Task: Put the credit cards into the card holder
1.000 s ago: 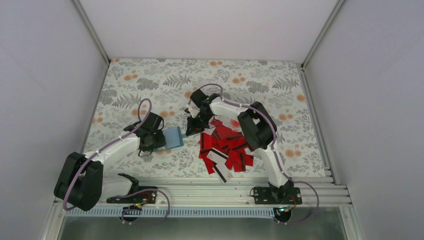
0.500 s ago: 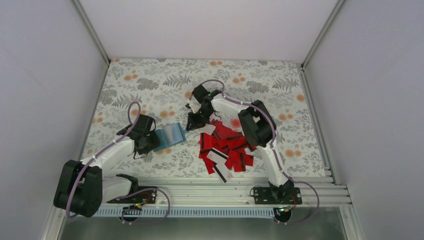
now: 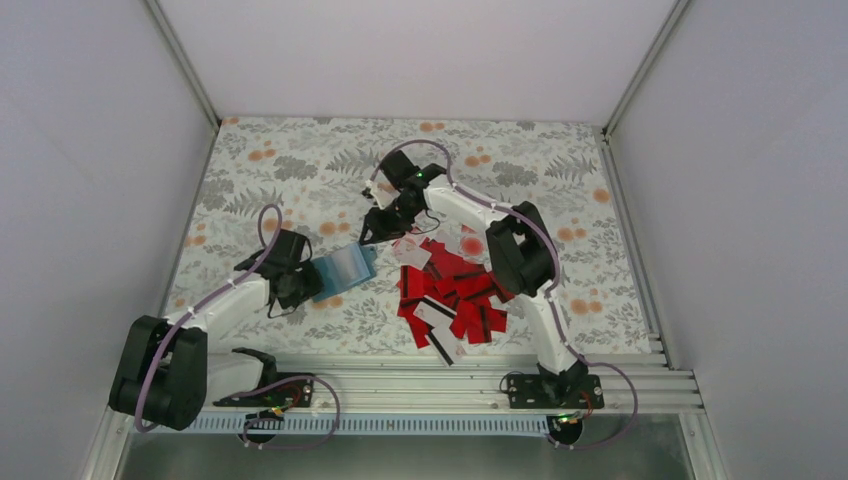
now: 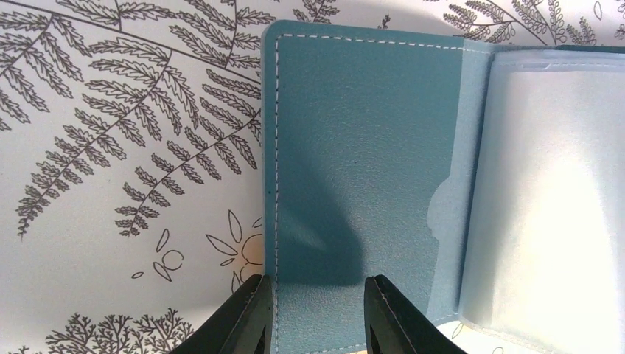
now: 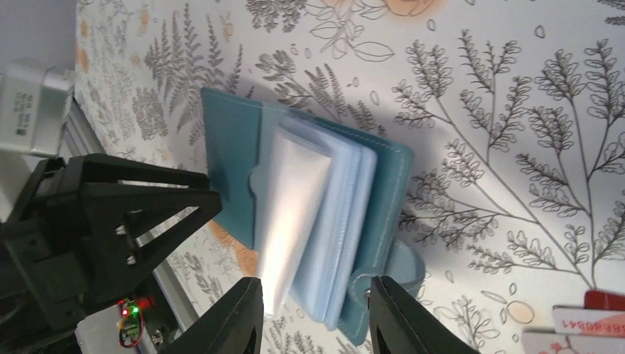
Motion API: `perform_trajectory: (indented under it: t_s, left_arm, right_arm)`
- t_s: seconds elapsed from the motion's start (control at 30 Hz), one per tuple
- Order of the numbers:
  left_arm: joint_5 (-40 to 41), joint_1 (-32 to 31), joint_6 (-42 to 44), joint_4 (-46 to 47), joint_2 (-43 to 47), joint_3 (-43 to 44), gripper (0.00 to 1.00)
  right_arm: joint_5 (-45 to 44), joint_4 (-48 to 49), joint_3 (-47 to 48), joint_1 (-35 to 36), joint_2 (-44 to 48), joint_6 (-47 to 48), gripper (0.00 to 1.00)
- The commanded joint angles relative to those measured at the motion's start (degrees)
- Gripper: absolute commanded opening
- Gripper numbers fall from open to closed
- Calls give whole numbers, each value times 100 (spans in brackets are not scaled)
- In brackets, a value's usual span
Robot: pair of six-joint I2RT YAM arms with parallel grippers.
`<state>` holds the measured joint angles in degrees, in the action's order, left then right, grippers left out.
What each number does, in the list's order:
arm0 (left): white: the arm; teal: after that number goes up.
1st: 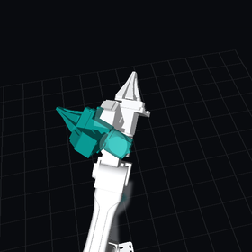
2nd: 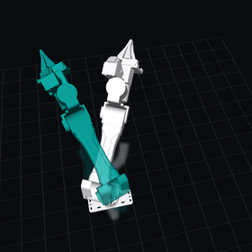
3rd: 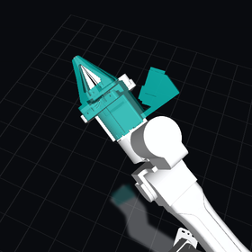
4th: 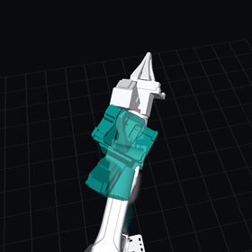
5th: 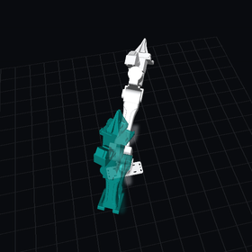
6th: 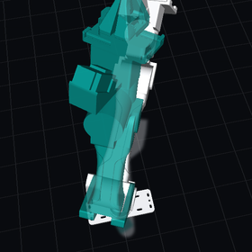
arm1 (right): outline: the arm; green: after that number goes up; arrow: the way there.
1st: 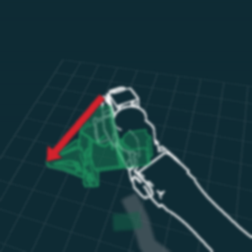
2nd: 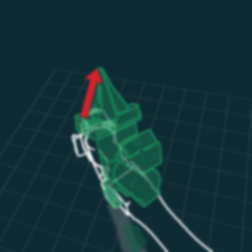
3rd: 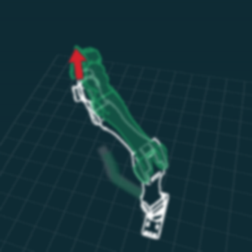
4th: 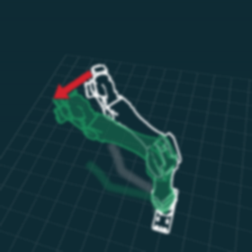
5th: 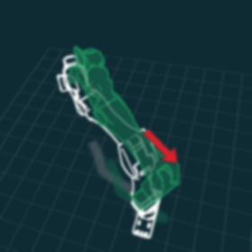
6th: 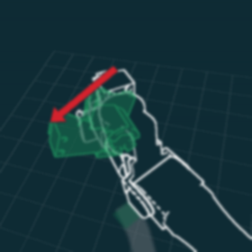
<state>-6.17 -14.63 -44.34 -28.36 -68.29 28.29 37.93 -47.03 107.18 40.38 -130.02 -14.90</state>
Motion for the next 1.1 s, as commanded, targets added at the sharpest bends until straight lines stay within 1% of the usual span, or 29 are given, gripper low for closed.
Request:
perform_trajectory:
  t_s: [0.0,0.07,0.13,0.2,0.23,0.3,0.47,0.83,1.07]
  left_arm:
    - [-19,15,110,-55,61,155,33]
    - [-37,21,127,-70,101,136,33]
    - [-31,18,153,-75,167,125,33]
    - [-38,22,177,-53,205,107,32]
    - [-52,23,185,-31,204,99,32]
    - [-94,20,215,17,187,104,32]
    - [-110,20,266,13,103,154,32]
    - [-137,22,312,-12,95,186,32]
    - [-150,17,336,-12,102,186,32]
  right_arm:
    - [76,-205,12,154,462,-27,38]
    - [136,-157,-70,192,559,-76,40]
    - [318,-61,-169,207,637,-148,47]
    - [692,135,-361,207,646,-279,57]
    - [942,265,-479,207,616,-349,59]
    - [1369,463,-628,228,516,-478,60]
    - [1672,679,-724,264,293,-626,62]
    - [1543,917,-1033,312,-174,-862,59]
    - [1651,1073,-1093,341,-278,-914,59]
